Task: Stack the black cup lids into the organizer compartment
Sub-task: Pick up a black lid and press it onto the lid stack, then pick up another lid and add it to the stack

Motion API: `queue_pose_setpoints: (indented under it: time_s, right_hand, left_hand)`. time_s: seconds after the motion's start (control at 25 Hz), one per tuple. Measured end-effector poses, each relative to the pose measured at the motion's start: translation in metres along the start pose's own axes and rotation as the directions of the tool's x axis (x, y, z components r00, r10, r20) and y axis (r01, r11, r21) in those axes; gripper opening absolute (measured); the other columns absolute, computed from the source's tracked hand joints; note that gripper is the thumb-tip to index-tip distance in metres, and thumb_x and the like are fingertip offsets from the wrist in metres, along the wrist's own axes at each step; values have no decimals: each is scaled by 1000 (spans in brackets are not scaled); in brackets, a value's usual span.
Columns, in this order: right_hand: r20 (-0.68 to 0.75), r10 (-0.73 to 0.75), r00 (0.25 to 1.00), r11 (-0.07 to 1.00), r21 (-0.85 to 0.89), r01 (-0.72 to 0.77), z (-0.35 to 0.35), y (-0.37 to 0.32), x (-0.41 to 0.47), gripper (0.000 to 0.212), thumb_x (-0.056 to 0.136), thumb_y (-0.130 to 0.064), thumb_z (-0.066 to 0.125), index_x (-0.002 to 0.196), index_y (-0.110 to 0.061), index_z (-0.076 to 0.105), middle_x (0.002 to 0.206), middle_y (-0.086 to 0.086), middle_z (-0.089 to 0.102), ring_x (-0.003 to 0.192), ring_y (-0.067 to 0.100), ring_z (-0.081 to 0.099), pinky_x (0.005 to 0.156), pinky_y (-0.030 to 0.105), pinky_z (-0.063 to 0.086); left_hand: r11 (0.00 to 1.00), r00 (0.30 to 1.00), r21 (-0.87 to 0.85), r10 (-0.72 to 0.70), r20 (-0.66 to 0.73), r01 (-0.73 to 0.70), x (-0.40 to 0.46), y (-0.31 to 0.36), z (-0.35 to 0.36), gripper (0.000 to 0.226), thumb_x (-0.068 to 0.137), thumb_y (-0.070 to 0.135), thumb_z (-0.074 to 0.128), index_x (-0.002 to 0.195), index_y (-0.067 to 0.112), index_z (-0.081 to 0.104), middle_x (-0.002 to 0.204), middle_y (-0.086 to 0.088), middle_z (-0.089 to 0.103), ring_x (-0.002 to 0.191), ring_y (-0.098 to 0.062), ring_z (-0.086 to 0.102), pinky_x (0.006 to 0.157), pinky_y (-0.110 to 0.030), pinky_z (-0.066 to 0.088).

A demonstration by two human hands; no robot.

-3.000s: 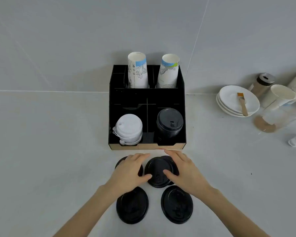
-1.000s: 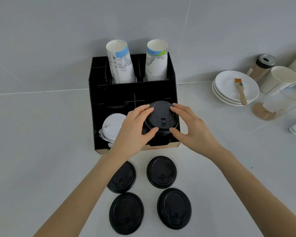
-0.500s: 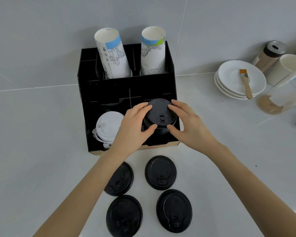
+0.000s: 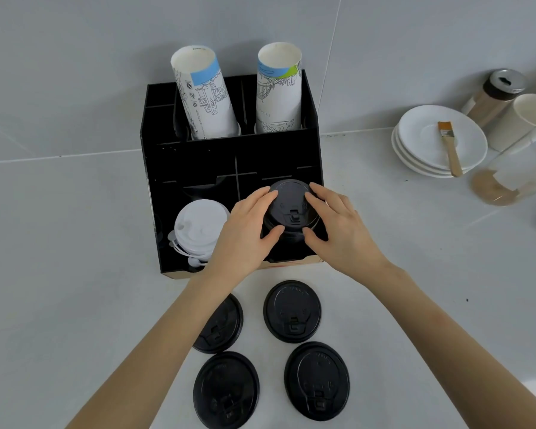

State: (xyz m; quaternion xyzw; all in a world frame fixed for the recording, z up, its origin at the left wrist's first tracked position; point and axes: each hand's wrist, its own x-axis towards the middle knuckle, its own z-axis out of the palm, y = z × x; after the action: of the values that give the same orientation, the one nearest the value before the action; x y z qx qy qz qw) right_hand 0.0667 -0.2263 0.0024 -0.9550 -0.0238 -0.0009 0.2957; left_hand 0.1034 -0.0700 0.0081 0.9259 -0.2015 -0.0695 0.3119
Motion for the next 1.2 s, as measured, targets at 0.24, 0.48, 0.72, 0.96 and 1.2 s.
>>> queue_pose_setpoints:
  time_s: [0.24,0.48,0.72,0.96,1.2]
  right_hand:
    - [-9,34,999,998,61,-34,0,-2,-4,54,85,-13,54,134,-9,32,148,8,30,133,26,29,110,45,32]
    - [-54,24,998,994,109,-18,-8,-8,-12,52,85,-12,55,133,-13,34,148,8,30,133,27,31,111,46,31]
    - [-113,30,993,989,148,-13,-12,-11,-36,50,85,-10,55,131,-15,37,144,6,36,132,21,34,111,36,29]
    - [-42,51,998,986,162,-44,3,-7,-72,50,85,-11,55,131,-17,37,142,2,38,130,17,37,107,28,26]
    - [169,83,982,986,131,-106,29,3,-99,55,84,-12,56,134,-16,32,143,3,37,132,18,33,112,35,28]
  left_hand:
    - [999,1000,-44,-6,-15,5,-3,-1,2,55,86,21,54,135,18,29,148,1,28,134,-18,27,104,-24,22]
    - [997,1000,-78,-2,-30,0,-11,-2,-4,57,84,19,57,135,16,29,149,-6,23,136,-20,23,107,-26,20]
    - [993,998,-120,11,-63,-18,-40,-2,-10,49,85,16,56,130,16,36,139,-4,39,130,-18,33,101,-19,21]
    - [986,999,-166,-14,-30,9,-74,-8,0,47,86,16,54,129,19,38,135,0,43,120,-6,35,100,-19,24]
    - [995,987,-91,-35,156,49,-98,-20,28,54,85,22,55,133,21,31,139,-1,40,128,-17,35,104,-25,26]
